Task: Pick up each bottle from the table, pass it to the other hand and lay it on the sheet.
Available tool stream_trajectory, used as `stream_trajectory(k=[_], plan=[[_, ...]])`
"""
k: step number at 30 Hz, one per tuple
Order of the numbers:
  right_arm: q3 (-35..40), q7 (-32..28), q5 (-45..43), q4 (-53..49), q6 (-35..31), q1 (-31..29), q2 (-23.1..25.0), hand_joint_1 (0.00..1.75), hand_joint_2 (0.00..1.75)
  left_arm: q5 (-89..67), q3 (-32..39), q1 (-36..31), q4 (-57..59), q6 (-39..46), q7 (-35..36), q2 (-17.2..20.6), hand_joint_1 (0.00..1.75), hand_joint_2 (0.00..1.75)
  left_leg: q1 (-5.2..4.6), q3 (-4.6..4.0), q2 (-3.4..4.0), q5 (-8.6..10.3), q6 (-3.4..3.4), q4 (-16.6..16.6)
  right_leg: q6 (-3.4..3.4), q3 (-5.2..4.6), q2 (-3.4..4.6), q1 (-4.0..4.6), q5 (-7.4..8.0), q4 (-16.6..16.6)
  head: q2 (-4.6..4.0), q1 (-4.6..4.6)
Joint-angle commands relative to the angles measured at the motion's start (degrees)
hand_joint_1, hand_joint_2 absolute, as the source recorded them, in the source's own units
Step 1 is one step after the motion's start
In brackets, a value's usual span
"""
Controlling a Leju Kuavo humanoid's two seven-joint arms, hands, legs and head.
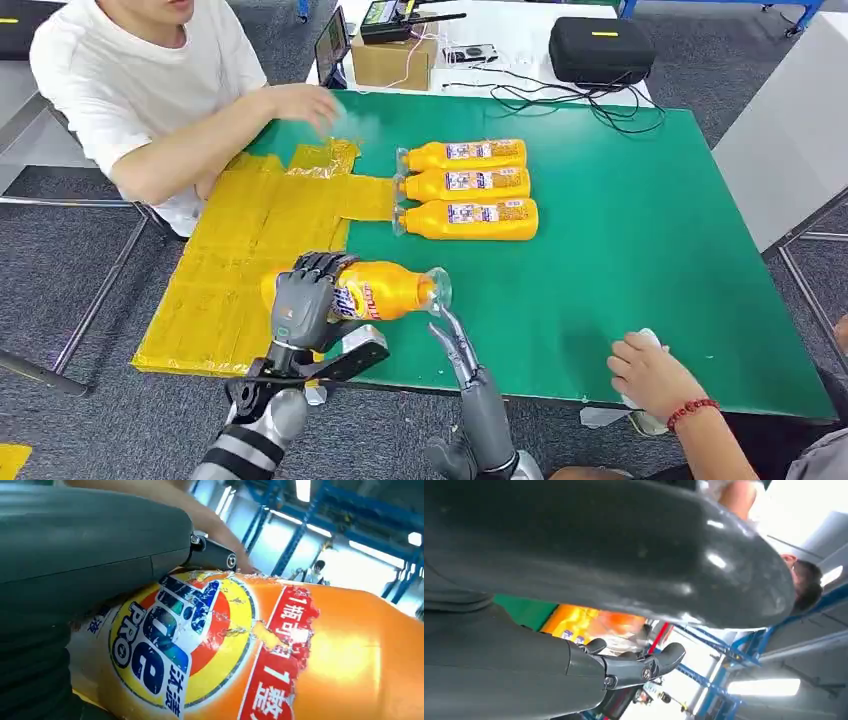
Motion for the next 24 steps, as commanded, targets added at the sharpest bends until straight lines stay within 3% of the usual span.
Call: stream_trajectory(k=[1,11,18,20,21,23,24], plan=[[-0.32,-0.97,-0.80,6.47,1.90,-3.32,-1.20,0.00,0.00,-0.27,-2.68,-12.11,23.81,-2.48,-0.45,4.42,1.75,1.75,0.04,0.32,-0.03,0.00,-0.05,-0.15,-0.12,0.34,-0.07,0.05,-0.01,-0.15,0.00,-0.02],[-1.36,-2.02,-1.45,7.85,3.29,-3.78,-1.10,0.00,0.00,-6.88,-5.73,-17.18,34.22,-9.44,5.68,8.25,1.75,1.75,0.06,0.29,0.08,-0.05,-0.07,-0.10,-0.13,0.30,0.04,0.07,-0.03,-0.09,0.00,0.00],[-2.32,-2.06,-1.37,7.89,3.08,-3.70,-1.22,0.00,0.00,-6.42,-4.66,-17.88,35.92,-14.27,8.29,7.22,1.75,1.75,0.05,0.34,0.10,-0.05,-0.05,-0.07,-0.12,0.35,0.07,0.06,-0.02,-0.05,0.00,-0.02],[-2.69,-2.08,-1.12,7.99,3.31,-3.76,-1.11,0.00,0.00,-6.20,-4.12,-18.10,36.00,-16.32,9.76,6.76,1.57,1.75,0.01,0.37,-0.01,0.00,-0.03,-0.07,-0.08,0.42,0.00,0.02,-0.01,-0.04,0.00,0.00],[-2.83,-2.07,-0.98,7.99,3.42,-3.79,-1.09,0.00,0.00,-6.15,-3.98,-18.21,36.07,-17.31,10.21,6.60,1.40,1.75,0.04,0.48,0.04,0.00,-0.05,-0.09,-0.12,0.51,0.03,0.05,0.01,-0.07,0.00,0.00],[-3.34,-2.05,-0.74,8.10,3.53,-3.80,-0.95,0.00,0.00,-5.27,-3.17,-18.39,36.04,-19.62,10.69,5.98,0.02,1.75,0.04,0.55,0.06,0.01,-0.05,-0.08,-0.12,0.58,0.03,0.05,0.02,-0.07,0.00,0.00],[-3.63,-2.10,-0.55,8.26,3.60,-3.85,-0.85,0.00,0.00,-4.56,-2.66,-18.48,36.11,-21.27,10.83,5.57,0.00,1.75,0.05,0.59,0.08,0.03,-0.06,-0.10,-0.15,0.60,0.04,0.06,0.04,-0.08,0.00,0.00]])
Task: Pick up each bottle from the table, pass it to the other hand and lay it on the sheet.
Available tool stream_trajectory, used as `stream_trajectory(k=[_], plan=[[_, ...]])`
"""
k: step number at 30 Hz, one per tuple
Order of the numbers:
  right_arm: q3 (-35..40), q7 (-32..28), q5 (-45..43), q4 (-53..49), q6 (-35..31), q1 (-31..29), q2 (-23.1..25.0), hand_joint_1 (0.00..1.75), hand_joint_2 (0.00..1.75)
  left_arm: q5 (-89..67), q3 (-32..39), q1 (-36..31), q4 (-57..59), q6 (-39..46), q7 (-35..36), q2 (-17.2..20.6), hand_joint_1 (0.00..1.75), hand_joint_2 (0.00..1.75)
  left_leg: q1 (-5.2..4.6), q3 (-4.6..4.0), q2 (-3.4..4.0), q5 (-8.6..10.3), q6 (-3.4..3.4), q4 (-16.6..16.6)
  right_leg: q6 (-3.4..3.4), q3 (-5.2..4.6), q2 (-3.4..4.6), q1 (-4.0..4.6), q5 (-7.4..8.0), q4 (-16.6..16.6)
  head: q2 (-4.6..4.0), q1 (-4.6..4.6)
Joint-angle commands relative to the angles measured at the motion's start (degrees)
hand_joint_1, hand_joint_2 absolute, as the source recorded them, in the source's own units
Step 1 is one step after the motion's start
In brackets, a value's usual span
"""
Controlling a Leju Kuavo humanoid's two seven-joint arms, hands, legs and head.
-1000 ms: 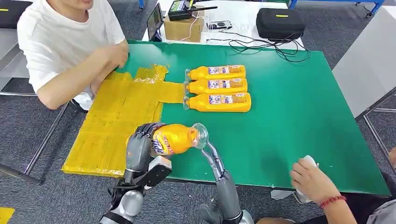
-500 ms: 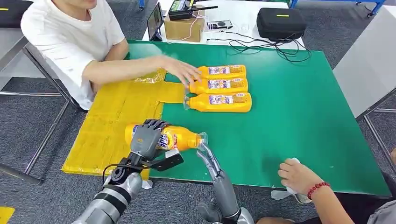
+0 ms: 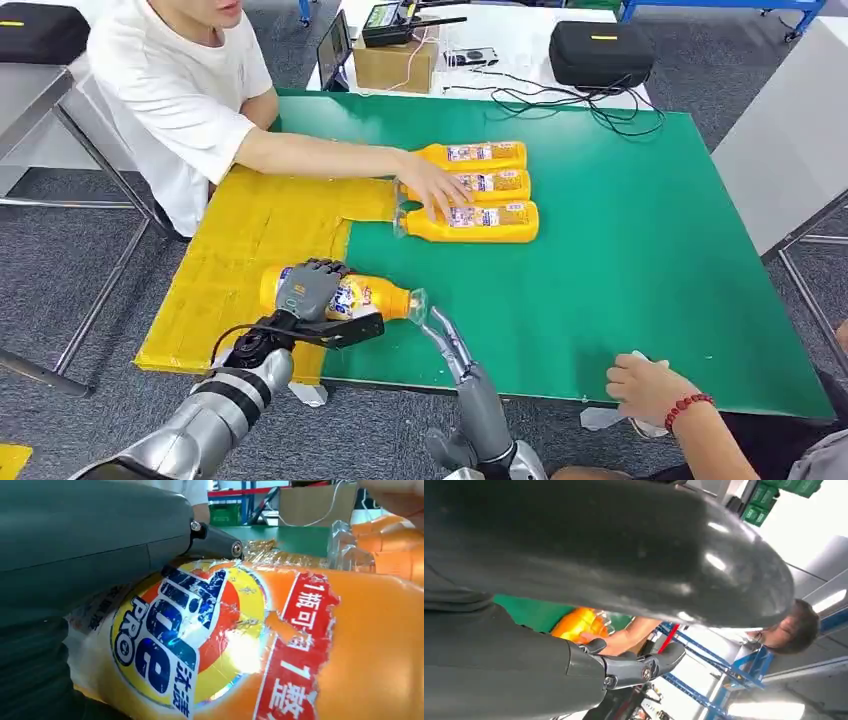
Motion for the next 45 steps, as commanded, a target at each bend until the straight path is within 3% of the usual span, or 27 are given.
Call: stream_trajectory(k=[1,7,12,17,23,28,31,33,45], plan=[[-2.52,-0.36,0.76,3.63,0.57,-1.58,-0.28,0.00,0.00,1.74,0.56,-1.55,6.86,-7.52,2.25,-0.42,0.00,1.75,0.01,0.18,0.13,0.04,-0.05,-0.09,-0.12,0.12,0.08,0.03,0.06,-0.07,0.00,-0.02],[-2.70,-0.40,0.86,3.81,0.56,-1.66,-0.16,0.00,0.00,3.09,1.54,-1.68,7.09,-8.97,2.13,-0.82,0.00,1.75,0.02,0.44,0.16,0.04,-0.09,-0.11,-0.12,0.39,0.11,0.04,0.06,-0.10,0.00,-0.02],[-3.54,-0.68,0.96,6.75,0.96,-3.94,1.16,0.00,0.00,16.78,9.24,-4.13,9.53,-22.46,-4.20,-3.18,0.00,1.75,0.03,0.41,0.04,0.07,-0.06,-0.06,-0.08,0.42,0.08,0.04,0.05,-0.06,0.00,-0.02],[-3.23,-2.45,-0.29,10.38,0.16,-5.47,1.16,0.00,0.00,28.53,10.99,-3.31,8.18,-31.96,-10.92,-3.41,0.00,1.75,-0.01,0.49,-0.35,0.18,0.03,-0.11,-0.07,0.59,-0.27,0.00,0.03,-0.12,0.00,-0.04],[-4.62,-2.86,-0.68,9.30,-0.30,-5.67,0.75,0.00,0.00,38.45,9.24,-1.24,-0.60,-29.92,-15.34,-4.80,0.00,1.75,-0.02,0.39,-0.30,0.21,0.03,-0.09,-0.09,0.50,-0.24,0.00,0.07,-0.09,0.00,0.00],[-5.09,-2.82,-0.56,8.37,-0.17,-5.06,1.14,0.00,0.00,42.45,8.02,2.09,-8.53,-29.55,-14.42,-5.03,0.00,1.75,-0.01,0.26,-0.35,0.18,0.02,-0.02,-0.10,0.37,-0.33,0.02,0.02,-0.03,0.00,-0.02],[-5.20,-2.48,0.57,6.20,-0.72,-3.43,1.54,0.00,0.00,52.41,8.58,8.44,-23.84,-28.84,-16.24,-6.70,0.00,1.75,-0.03,0.13,-0.28,0.17,0.03,-0.04,-0.07,0.21,-0.27,0.00,0.01,-0.01,0.00,-0.02],[-5.04,-1.86,1.50,4.64,-1.27,-2.59,1.32,0.00,0.00,58.65,7.62,11.64,-34.31,-26.97,-13.75,-7.95,0.00,1.75,0.01,-0.04,-0.26,0.12,0.03,0.04,-0.08,0.07,-0.28,0.04,-0.03,0.03,0.00,-0.02],[-5.16,1.15,7.39,2.87,-3.70,-1.90,-1.07,0.00,0.00,72.85,8.51,16.32,-52.10,-16.91,-18.45,-9.79,0.00,1.75,0.02,-0.28,-0.03,0.04,0.00,0.04,-0.13,-0.23,-0.18,0.05,-0.08,0.01,0.00,-0.02]])
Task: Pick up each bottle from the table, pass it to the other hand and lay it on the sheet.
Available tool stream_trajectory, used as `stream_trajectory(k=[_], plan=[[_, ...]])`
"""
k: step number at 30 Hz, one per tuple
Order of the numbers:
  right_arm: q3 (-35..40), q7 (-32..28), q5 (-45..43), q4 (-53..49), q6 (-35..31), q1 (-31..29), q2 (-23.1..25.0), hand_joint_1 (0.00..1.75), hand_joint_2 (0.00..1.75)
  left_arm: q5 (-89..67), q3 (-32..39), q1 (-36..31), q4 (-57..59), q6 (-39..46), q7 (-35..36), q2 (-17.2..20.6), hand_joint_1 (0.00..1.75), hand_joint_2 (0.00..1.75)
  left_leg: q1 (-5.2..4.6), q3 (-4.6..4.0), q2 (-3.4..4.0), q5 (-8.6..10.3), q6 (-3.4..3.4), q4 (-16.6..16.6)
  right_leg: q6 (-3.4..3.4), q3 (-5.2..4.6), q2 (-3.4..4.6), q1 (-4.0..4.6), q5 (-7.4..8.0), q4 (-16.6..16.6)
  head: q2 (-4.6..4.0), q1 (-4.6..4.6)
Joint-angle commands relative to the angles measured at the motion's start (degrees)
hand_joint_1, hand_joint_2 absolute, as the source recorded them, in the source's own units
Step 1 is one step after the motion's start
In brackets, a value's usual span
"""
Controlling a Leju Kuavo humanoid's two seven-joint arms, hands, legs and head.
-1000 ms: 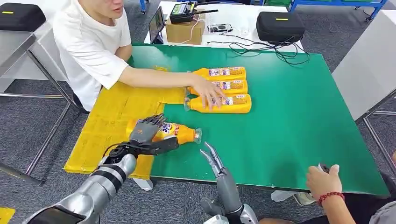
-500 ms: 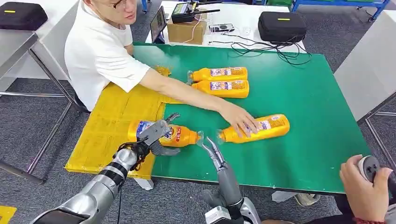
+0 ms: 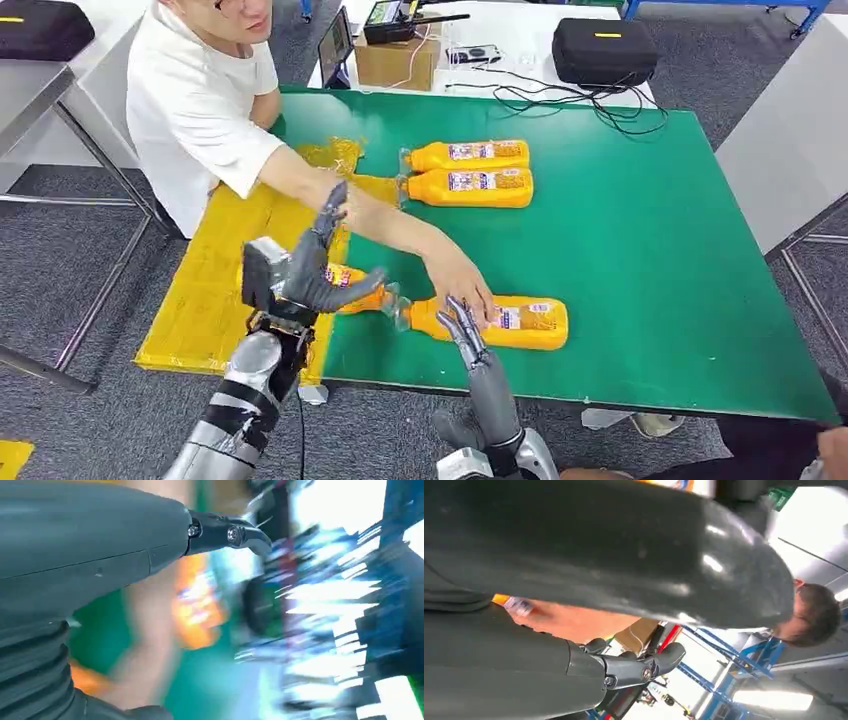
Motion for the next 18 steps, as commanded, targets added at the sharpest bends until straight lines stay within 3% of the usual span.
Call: stream_trajectory(k=[1,13,15,16,17,18], plan=[[-1.33,2.11,3.87,-0.68,-1.48,-0.29,-2.37,0.00,0.00,3.81,0.75,3.97,-15.26,3.18,-1.76,-0.82,0.00,1.75,0.03,0.17,0.16,-0.11,-0.04,0.00,-0.10,0.14,0.12,0.04,-0.06,-0.02,0.00,0.00],[-1.33,2.11,3.87,-0.68,-1.48,-0.29,-2.37,0.00,0.00,3.81,0.75,3.97,-15.26,3.18,-1.76,-0.82,0.00,1.75,0.02,0.15,0.07,-0.08,-0.04,-0.01,-0.10,0.13,0.05,0.03,-0.06,-0.03,0.00,0.00],[-0.70,5.03,9.26,0.17,-2.45,-0.75,-3.60,0.00,0.00,1.74,-0.21,4.78,-17.13,6.61,-4.95,-0.41,0.00,1.75,0.05,0.32,0.10,-0.16,-0.07,-0.02,-0.16,0.31,0.06,0.07,-0.13,-0.06,0.00,0.00],[-0.96,7.86,13.21,0.68,-2.67,-0.93,-5.17,0.00,1.75,1.70,-0.82,6.77,-21.03,7.74,-6.10,-0.38,0.00,1.75,0.01,0.10,0.05,-0.05,-0.03,-0.03,-0.07,0.09,0.04,0.02,-0.04,-0.04,0.00,0.00],[-1.55,9.80,16.14,0.85,-3.25,-0.89,-6.57,0.00,1.75,2.69,-1.43,8.84,-24.41,7.47,-6.25,-0.35,0.00,1.75,0.03,0.20,0.13,-0.11,-0.03,-0.03,-0.09,0.18,0.11,0.04,-0.07,-0.07,0.00,0.00],[-4.26,15.94,21.66,1.04,-4.77,-0.36,-8.18,0.00,1.75,3.02,-3.11,11.94,-28.06,7.40,-6.89,0.90,0.00,1.75,0.02,0.12,0.16,-0.09,-0.01,-0.03,-0.06,0.10,0.14,0.03,-0.03,-0.07,0.00,0.02]])
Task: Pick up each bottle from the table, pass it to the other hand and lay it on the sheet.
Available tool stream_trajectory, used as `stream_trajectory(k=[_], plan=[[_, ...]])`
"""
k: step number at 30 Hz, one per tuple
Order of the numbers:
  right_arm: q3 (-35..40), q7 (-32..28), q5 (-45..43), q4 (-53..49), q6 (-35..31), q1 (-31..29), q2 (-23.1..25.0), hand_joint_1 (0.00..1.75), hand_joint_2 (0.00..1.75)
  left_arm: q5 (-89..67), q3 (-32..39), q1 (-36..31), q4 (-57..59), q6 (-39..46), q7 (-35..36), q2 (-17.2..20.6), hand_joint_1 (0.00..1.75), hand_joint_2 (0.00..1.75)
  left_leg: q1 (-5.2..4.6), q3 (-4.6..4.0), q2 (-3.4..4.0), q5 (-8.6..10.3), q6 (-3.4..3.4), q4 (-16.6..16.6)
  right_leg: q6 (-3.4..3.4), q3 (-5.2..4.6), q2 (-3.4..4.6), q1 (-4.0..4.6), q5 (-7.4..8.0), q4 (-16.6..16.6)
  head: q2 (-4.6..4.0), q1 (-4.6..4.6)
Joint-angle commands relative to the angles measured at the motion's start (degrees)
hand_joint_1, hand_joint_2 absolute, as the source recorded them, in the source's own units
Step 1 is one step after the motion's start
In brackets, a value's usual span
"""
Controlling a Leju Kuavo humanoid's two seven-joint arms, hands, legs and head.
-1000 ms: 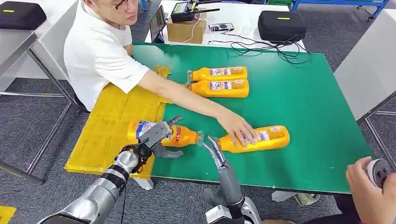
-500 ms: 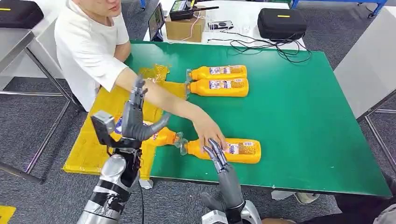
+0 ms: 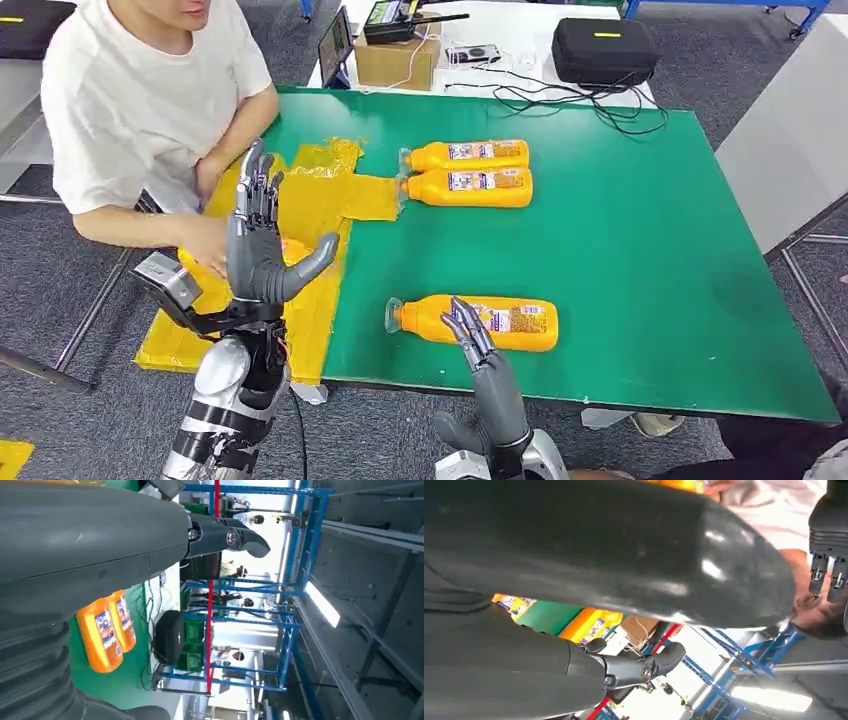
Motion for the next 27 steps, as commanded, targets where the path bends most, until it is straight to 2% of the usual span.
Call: stream_trajectory(k=[1,3,4,8,9,14,19,27], plan=[[-6.44,13.67,16.63,1.38,-2.52,0.18,-9.12,0.00,1.75,0.26,-4.98,11.14,-15.67,4.02,-4.89,2.94,0.00,1.75,0.03,0.27,0.20,-0.16,-0.02,-0.03,-0.09,0.25,0.16,0.05,-0.07,-0.10,0.00,-0.02],[-11.94,15.78,17.99,0.28,-1.24,1.82,-10.95,0.00,1.75,1.30,-7.00,16.01,-18.33,3.30,-5.74,4.04,0.00,1.75,-0.03,0.19,0.11,-0.07,0.01,-0.10,-0.03,0.17,0.08,-0.02,-0.04,-0.13,0.00,0.00],[-15.19,22.29,23.69,-0.74,3.00,2.80,-12.68,0.00,1.75,0.22,-8.44,18.92,-18.72,2.95,-5.17,4.38,0.00,1.75,-0.04,0.37,0.11,-0.16,0.03,-0.15,-0.04,0.37,0.08,-0.03,-0.11,-0.21,0.00,-0.02],[-19.37,24.03,27.32,-3.99,9.41,3.69,-14.82,0.00,1.75,-2.11,-10.86,20.61,-16.36,3.61,-6.38,4.19,0.00,1.75,-0.10,0.28,-0.03,-0.26,0.04,-0.06,-0.03,0.33,-0.02,-0.09,-0.17,-0.21,0.00,0.00],[-19.44,24.95,28.03,-3.58,10.06,3.08,-14.66,0.00,1.75,-2.42,-11.00,20.12,-15.64,3.64,-5.34,4.06,0.00,1.75,-0.15,0.05,-0.05,-0.22,0.10,-0.02,0.00,0.11,-0.04,-0.14,-0.11,-0.14,0.00,0.02],[-17.05,29.44,31.96,1.16,14.88,-1.63,-14.25,0.00,1.75,-4.98,-11.29,17.92,-12.74,4.74,-1.57,3.17,0.00,1.75,-0.14,0.21,0.14,-0.28,0.07,-0.04,0.03,0.21,0.14,-0.13,-0.13,-0.16,0.00,0.00],[-15.15,30.93,33.22,4.96,15.01,-5.15,-14.04,0.00,1.75,-6.67,-11.62,17.14,-11.87,6.08,-1.49,3.13,0.00,1.75,-0.10,0.24,0.23,-0.26,0.10,-0.06,0.07,0.21,0.20,-0.09,-0.08,-0.20,0.00,-0.02],[-9.93,30.33,33.00,12.58,13.16,-11.72,-8.33,0.00,1.75,-9.05,-12.35,15.29,-10.10,8.24,-1.69,2.93,0.00,1.75,-0.05,0.37,0.26,-0.27,0.07,-0.09,0.04,0.33,0.25,-0.06,-0.10,-0.21,0.00,-0.02]])
